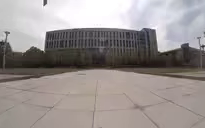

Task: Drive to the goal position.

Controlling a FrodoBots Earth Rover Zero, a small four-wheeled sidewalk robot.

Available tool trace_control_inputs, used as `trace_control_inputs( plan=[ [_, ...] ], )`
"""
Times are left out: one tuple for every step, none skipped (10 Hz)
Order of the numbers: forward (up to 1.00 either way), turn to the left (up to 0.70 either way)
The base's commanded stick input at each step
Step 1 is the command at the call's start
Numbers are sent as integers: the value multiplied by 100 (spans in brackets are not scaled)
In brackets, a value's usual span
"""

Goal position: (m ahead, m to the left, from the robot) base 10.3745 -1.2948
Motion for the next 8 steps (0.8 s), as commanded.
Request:
trace_control_inputs(
  plan=[
    [70,0],
    [70,0],
    [70,0],
    [70,0],
    [70,0],
    [70,0],
    [70,0],
    [70,0]
  ],
)
